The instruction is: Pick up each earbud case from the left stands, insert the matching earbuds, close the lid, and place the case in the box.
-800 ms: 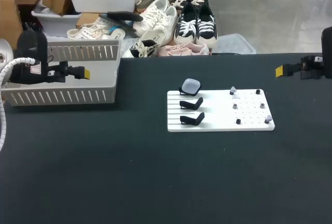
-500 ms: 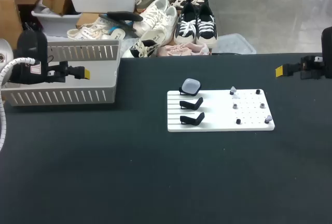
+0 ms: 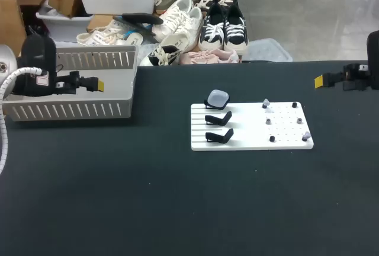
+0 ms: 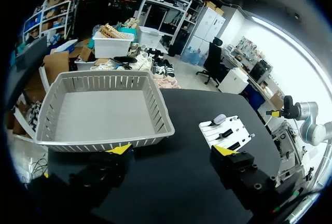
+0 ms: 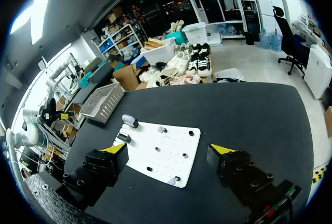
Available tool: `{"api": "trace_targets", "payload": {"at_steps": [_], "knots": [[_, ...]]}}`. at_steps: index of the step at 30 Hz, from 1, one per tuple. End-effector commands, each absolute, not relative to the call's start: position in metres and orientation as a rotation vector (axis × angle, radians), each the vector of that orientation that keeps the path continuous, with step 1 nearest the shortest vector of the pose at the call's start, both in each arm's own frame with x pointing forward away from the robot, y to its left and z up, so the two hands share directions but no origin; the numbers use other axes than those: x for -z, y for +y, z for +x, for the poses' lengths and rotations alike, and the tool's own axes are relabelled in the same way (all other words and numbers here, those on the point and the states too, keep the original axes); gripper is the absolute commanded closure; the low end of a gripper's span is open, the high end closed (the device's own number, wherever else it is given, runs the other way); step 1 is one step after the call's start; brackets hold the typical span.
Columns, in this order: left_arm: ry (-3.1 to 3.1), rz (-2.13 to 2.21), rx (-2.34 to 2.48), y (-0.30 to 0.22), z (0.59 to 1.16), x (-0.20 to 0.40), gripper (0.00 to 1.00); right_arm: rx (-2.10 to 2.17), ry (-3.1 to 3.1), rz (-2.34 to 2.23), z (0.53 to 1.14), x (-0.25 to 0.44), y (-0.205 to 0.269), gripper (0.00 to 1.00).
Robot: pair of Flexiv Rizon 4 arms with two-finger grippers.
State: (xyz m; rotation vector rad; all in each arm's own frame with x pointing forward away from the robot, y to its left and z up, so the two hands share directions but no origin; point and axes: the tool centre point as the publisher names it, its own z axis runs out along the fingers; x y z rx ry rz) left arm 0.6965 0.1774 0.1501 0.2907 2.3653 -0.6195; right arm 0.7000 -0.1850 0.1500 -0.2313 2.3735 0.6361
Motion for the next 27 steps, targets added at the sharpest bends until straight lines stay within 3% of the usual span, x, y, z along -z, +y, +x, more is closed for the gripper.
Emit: {"api": "trace_targets", "payload": {"at_steps": [1,27], "knots": [[2.344,0.378,0.624,0.166,0.699,-0.155,0.0,-0.636,2.374,-0.231,0.7,-0.15,-0.185,0.0],[1.983,1.17,0.752,0.075,0.744,-0.154,0.0,-0.636,2.374,-0.231,0.7,-0.15,-0.185,0.0]]}}
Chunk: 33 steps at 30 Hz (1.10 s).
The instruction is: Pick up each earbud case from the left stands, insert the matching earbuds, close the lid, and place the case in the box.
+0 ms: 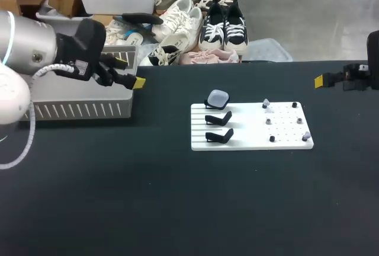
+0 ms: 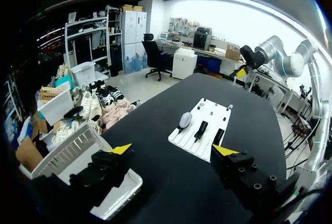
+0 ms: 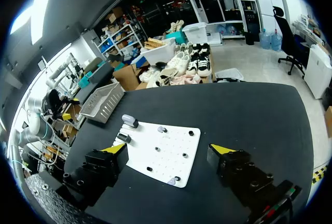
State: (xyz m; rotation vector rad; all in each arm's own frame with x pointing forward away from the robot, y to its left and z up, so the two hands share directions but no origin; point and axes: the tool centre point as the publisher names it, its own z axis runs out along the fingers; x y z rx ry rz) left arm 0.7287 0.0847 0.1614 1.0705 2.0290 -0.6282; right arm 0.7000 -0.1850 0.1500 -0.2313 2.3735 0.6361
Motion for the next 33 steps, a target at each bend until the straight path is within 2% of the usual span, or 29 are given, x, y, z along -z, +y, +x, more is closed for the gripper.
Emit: {"api": "trace_targets", "payload": {"at_steps": [1,33], "knots": [[1.973,1.188,0.752,0.072,0.746,-0.152,0.0,-0.636,2.374,-0.231,0.7,-0.15,-0.185,0.0],[1.699,1.566,0.879,-0.015,0.79,-0.084,0.0,-0.636,2.374,-0.231,0.7,-0.15,-0.185,0.0]]}}
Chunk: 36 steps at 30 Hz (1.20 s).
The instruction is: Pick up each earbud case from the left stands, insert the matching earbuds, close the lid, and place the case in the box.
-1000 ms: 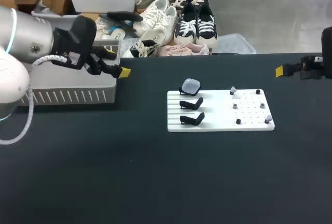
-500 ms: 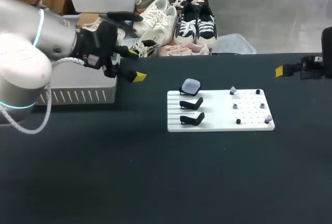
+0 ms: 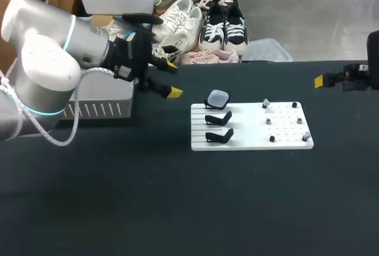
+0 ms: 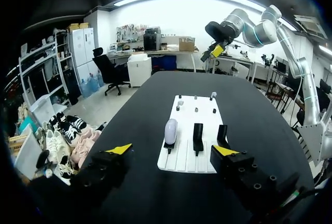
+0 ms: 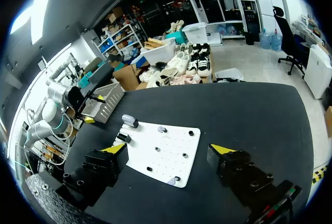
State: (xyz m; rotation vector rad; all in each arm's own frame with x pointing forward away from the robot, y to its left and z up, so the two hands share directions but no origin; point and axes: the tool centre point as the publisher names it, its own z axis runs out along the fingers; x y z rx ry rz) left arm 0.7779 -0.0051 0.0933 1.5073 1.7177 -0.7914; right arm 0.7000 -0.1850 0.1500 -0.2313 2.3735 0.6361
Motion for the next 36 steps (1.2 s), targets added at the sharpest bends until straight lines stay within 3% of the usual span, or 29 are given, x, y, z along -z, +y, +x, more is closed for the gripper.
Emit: {"api": "trace_targets", "payload": {"at_steps": [1,11,12,13,14,15,17,21,25,30,36], "knots": [[1.695,1.574,0.889,-0.016,0.79,-0.082,0.0,-0.636,2.374,-0.231,0.7,-0.15,-0.185,0.0],[1.677,1.58,0.945,-0.033,0.79,-0.067,0.0,-0.636,2.374,-0.231,0.7,-0.15,-0.185,0.0],[1.67,1.581,0.949,-0.035,0.79,-0.066,0.04,-0.636,2.374,-0.231,0.7,-0.15,-0.185,0.0],[1.659,1.582,0.942,-0.037,0.789,-0.063,0.3,-0.636,2.374,-0.231,0.7,-0.15,-0.185,0.0],[1.654,1.582,0.938,-0.039,0.789,-0.061,0.37,-0.636,2.374,-0.231,0.7,-0.15,-0.185,0.0],[1.653,1.582,0.937,-0.04,0.789,-0.06,0.35,-0.636,2.374,-0.231,0.7,-0.15,-0.185,0.0],[1.649,1.58,0.937,-0.044,0.789,-0.057,0.11,-0.636,2.374,-0.231,0.7,-0.15,-0.185,0.0],[1.64,1.573,0.929,-0.05,0.79,-0.051,0.01,-0.636,2.374,-0.231,0.7,-0.15,-0.185,0.0],[1.634,1.546,0.94,-0.056,0.794,-0.047,0.0,-0.636,2.374,-0.231,0.7,-0.15,-0.185,0.0],[1.608,1.541,0.945,-0.062,0.796,-0.044,0.08,-0.636,2.374,-0.231,0.7,-0.15,-0.185,0.0],[1.596,1.556,0.961,-0.067,0.793,-0.036,0.06,-0.636,2.374,-0.231,0.7,-0.15,-0.185,0.0]]}}
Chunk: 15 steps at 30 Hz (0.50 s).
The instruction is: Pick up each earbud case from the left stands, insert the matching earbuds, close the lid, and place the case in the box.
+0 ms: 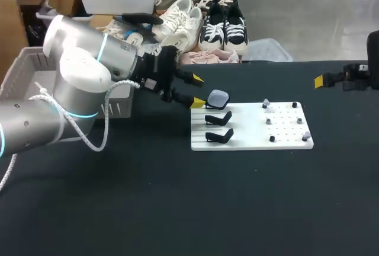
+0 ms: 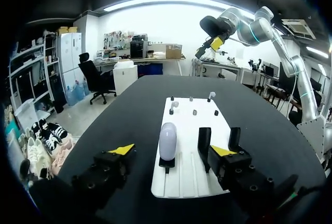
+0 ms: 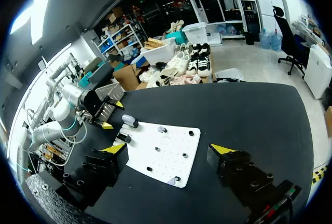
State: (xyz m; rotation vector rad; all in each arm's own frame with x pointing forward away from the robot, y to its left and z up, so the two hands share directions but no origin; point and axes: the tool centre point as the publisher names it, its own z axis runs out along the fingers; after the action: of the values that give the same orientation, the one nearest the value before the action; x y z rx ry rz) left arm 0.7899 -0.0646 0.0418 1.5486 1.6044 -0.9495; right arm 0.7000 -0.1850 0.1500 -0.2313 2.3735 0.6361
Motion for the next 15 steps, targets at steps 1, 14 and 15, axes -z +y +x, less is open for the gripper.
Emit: {"api": "trace_targets", "payload": {"at_steps": [1,14,15], "knots": [[1.595,1.557,0.962,-0.068,0.793,-0.035,0.06,-0.636,2.374,-0.231,0.7,-0.15,-0.185,0.0],[1.588,1.526,0.969,-0.079,0.8,-0.026,0.19,-0.636,2.374,-0.231,0.7,-0.15,-0.185,0.0],[1.588,1.524,0.969,-0.081,0.801,-0.026,0.19,-0.636,2.374,-0.231,0.7,-0.15,-0.185,0.0]]}}
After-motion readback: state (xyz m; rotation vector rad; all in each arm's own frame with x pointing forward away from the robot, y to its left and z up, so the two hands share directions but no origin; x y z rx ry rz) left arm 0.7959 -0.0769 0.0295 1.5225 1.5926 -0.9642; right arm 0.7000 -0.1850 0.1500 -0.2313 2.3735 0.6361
